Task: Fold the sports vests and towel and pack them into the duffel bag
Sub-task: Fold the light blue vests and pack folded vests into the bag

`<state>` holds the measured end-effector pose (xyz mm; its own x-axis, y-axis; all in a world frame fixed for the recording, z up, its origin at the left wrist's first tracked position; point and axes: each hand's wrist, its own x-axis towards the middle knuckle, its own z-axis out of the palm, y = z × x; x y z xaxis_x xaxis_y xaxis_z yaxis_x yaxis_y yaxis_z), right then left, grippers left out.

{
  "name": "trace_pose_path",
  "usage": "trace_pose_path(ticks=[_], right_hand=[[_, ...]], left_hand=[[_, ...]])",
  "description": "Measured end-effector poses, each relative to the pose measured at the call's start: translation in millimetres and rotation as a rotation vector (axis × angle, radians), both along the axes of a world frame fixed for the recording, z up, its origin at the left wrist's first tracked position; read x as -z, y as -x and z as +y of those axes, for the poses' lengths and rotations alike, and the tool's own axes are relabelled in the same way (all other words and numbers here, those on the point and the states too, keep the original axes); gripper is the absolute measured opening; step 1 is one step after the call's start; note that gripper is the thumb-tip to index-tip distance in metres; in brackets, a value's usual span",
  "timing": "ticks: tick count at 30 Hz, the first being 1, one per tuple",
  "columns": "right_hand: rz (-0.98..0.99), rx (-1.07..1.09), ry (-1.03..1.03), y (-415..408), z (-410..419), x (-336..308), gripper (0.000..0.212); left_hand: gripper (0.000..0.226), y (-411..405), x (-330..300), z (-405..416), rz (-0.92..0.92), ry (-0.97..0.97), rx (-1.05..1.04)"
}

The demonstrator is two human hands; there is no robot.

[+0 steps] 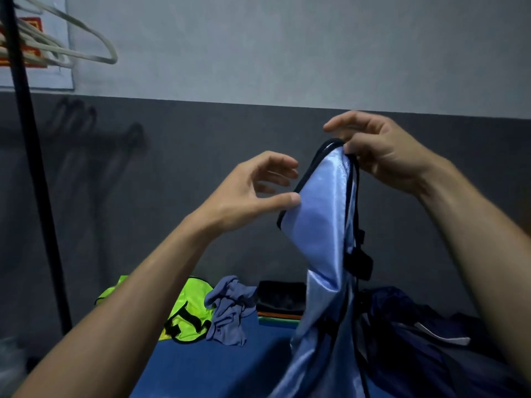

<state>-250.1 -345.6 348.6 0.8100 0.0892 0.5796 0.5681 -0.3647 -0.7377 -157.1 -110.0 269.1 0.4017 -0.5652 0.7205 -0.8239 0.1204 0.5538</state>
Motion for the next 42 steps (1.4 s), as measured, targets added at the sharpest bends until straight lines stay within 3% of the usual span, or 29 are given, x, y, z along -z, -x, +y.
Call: trace_pose_path(ticks=[6,14,17,21,23,28,34,42], right_hand=[[-0.032,0.077,0.104,0.3,9.1,2.8,0.042],[-0.113,0.173,0.076,0.4,13.2,13.7,0.041],[-0.165,0.223,0.051,-1.4,12.8,18.4,0.039],[-0.205,0.292,0.014,-6.6,8.6,33.4,0.037],[-0.188,0.303,0.008,-9.9,4.3,46.3,0.038],[-0.159,0.28,-0.031,-13.8,2.5,80.9,0.038],[-0.252,0.335,-0.057,-18.5,13.5,107.7,0.035],[-0.283,0.335,-0.042,-17.0,22.1,115.2,0.031]], left_hand=[[0.037,19.3,11.0,-5.9,0.115,-0.01,0.136],[0.029,18.0,30.2,9.3,0.059,-0.074,0.025],[0.02,14.8,32.8,17.7,-0.103,-0.106,-0.113],[0.02,7.2,9.6,40.9,-0.574,0.031,-0.528],[0.023,7.0,-6.1,54.6,-0.658,0.055,-0.577],[0.027,5.5,-10.1,69.8,-0.949,-0.098,-0.68],[0.011,-8.2,19.0,76.9,-0.986,-0.093,-0.674],[0.037,-13.7,38.5,79.8,-0.923,-0.114,-0.706]])
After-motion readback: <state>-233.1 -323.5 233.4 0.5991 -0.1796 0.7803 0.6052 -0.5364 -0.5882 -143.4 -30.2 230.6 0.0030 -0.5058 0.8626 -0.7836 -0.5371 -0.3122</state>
